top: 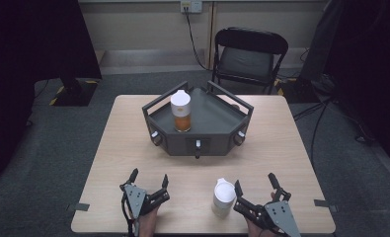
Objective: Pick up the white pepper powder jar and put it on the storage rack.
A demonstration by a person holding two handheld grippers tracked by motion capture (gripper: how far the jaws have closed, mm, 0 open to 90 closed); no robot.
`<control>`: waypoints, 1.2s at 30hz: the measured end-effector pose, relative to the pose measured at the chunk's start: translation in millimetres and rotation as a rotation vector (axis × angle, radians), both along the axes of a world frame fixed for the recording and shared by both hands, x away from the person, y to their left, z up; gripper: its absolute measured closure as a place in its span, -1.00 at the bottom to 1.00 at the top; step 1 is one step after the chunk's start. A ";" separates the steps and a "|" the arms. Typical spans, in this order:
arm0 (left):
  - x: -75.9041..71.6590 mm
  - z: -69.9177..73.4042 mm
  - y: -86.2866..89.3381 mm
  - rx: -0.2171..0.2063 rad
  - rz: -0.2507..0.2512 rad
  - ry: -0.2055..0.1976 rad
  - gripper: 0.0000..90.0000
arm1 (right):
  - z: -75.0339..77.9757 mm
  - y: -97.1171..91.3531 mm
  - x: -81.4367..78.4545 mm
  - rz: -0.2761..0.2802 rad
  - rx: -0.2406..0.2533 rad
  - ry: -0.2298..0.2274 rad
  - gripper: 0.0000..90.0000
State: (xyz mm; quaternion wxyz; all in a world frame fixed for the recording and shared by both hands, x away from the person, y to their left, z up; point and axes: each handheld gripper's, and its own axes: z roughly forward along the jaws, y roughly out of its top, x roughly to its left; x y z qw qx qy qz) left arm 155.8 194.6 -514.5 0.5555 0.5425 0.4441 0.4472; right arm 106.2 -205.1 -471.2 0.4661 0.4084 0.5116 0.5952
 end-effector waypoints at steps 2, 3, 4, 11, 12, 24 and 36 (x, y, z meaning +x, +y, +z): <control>0.0 0.0 0.0 0.000 0.000 0.000 -1.00 | 1.3 1.5 -0.9 0.020 -0.004 0.006 -1.00; 0.0 0.0 0.0 0.000 0.000 0.000 -1.00 | 1.5 2.4 -1.4 0.029 -0.003 0.008 -1.00; 0.0 0.0 0.0 0.000 0.000 0.000 -1.00 | 1.8 3.5 -1.7 0.036 -0.006 0.010 -1.00; 0.1 0.0 0.2 0.001 -0.001 0.000 -1.00 | 3.3 6.3 -4.1 0.095 -0.009 0.038 -1.00; 0.1 0.1 0.2 0.001 -0.001 0.000 -1.00 | 3.1 6.4 -4.7 0.101 -0.006 0.040 -0.99; 0.0 0.1 0.1 0.001 -0.001 0.000 -1.00 | 3.6 8.4 -3.4 0.177 -0.040 0.089 -0.88; 0.1 0.0 0.1 0.000 -0.001 0.000 -1.00 | -1.2 6.9 -0.8 0.229 -0.042 0.167 -0.70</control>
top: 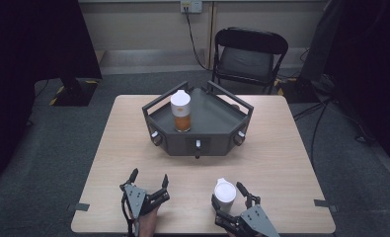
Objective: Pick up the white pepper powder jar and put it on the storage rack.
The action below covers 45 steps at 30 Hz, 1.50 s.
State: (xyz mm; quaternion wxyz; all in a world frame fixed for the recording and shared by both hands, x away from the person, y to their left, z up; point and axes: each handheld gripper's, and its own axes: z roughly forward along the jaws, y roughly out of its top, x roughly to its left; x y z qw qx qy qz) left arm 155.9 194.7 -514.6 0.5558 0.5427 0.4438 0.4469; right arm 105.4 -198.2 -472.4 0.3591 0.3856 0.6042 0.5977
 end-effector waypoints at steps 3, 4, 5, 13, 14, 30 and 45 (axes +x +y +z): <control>0.0 0.1 0.0 0.000 0.000 0.000 -1.00 | -1.5 -0.9 1.4 0.009 0.005 0.019 -0.67; 0.0 0.0 0.1 0.000 0.000 0.000 -1.00 | -1.7 -0.5 1.7 0.009 0.003 0.025 -0.65; 0.0 0.0 0.0 0.000 0.000 0.000 -1.00 | -1.6 0.0 2.1 0.010 0.000 0.031 -0.64; 0.1 0.0 0.4 0.000 -0.002 0.000 -1.00 | -6.4 3.3 5.8 0.016 -0.017 0.042 -0.52; 0.1 0.0 0.5 0.000 -0.003 0.000 -1.00 | -6.6 3.0 6.3 0.019 -0.017 0.048 -0.49; 0.2 0.0 0.5 0.000 -0.003 0.000 -0.99 | -4.8 6.2 5.1 -0.001 -0.026 0.054 -0.33; 0.2 0.0 0.5 0.000 -0.003 0.000 -0.99 | 2.2 4.7 7.7 0.015 -0.018 0.078 -0.33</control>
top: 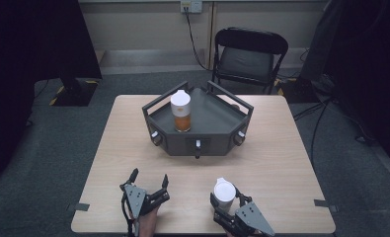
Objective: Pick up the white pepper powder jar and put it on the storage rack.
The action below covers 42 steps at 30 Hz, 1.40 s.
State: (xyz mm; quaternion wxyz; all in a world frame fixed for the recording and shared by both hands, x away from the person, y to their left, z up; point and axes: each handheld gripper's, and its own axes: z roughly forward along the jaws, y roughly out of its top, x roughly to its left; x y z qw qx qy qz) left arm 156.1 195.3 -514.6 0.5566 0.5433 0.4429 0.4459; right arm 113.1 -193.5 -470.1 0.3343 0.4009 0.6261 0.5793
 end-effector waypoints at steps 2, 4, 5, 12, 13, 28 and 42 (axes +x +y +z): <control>0.0 0.0 0.0 0.000 0.000 0.000 -0.99 | 1.4 -0.4 0.7 0.002 0.004 -0.001 -0.33; 0.0 0.0 0.0 0.000 0.000 0.000 -0.99 | 2.4 -1.9 1.8 0.008 0.012 -0.002 -0.33; 0.0 0.0 0.0 0.000 0.000 0.000 -0.99 | 3.2 -2.4 2.2 0.009 0.016 0.000 -0.33; -0.2 0.1 -0.7 0.001 0.005 0.000 -0.99 | 7.6 -2.4 5.8 0.000 0.014 0.006 -0.33; -0.2 0.1 -0.7 0.000 0.005 0.000 -0.99 | 8.0 -2.7 6.4 0.002 0.014 0.007 -0.33; -0.2 0.1 -0.7 0.000 0.005 0.000 -0.99 | 25.9 -4.6 19.4 0.009 -0.012 -0.006 -0.33; -0.2 0.1 -0.6 0.001 0.005 0.001 -0.99 | 41.7 -5.4 31.6 0.016 -0.023 0.002 -0.33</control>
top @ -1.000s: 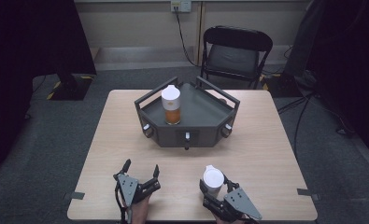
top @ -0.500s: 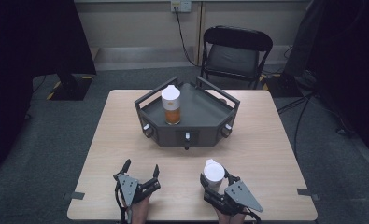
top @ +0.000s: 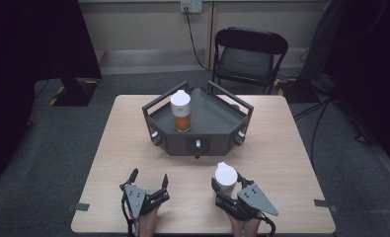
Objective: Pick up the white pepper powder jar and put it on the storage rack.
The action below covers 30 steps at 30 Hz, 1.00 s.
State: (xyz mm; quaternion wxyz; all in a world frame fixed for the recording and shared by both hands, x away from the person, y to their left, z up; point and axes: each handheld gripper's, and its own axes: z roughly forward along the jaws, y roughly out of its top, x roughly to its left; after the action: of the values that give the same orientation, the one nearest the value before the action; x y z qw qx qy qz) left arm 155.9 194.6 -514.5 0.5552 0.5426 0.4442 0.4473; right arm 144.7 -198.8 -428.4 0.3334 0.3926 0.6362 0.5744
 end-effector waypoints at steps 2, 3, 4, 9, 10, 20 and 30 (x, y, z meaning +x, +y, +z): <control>0.0 0.0 0.0 0.000 0.000 0.000 -0.99 | 3.1 -0.5 2.8 0.004 -0.004 0.001 -0.33; 0.0 0.0 0.0 0.000 0.000 0.000 -0.99 | 4.6 -0.5 3.7 0.003 -0.005 0.000 -0.33; 0.0 0.0 0.0 0.000 0.000 0.000 -0.99 | 6.2 -0.6 4.8 0.003 -0.005 0.000 -0.33; 0.0 0.0 0.0 0.000 0.000 0.000 -0.99 | 13.4 -0.8 10.1 0.005 -0.002 -0.004 -0.33; 0.0 0.0 0.0 0.000 0.000 0.000 -0.99 | 14.7 -0.6 11.1 0.004 -0.002 -0.005 -0.33; 0.0 0.0 0.0 0.000 0.000 0.000 -0.99 | 27.7 1.4 25.4 0.008 -0.015 -0.009 -0.33; 0.0 0.0 0.0 0.000 0.000 0.000 -0.98 | 39.4 1.1 38.8 0.006 -0.002 -0.011 -0.33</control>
State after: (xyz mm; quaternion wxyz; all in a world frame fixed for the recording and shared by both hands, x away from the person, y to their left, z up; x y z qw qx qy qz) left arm 155.9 194.6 -514.4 0.5551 0.5427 0.4442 0.4473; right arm 183.5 -197.7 -389.0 0.3356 0.3871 0.6361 0.5770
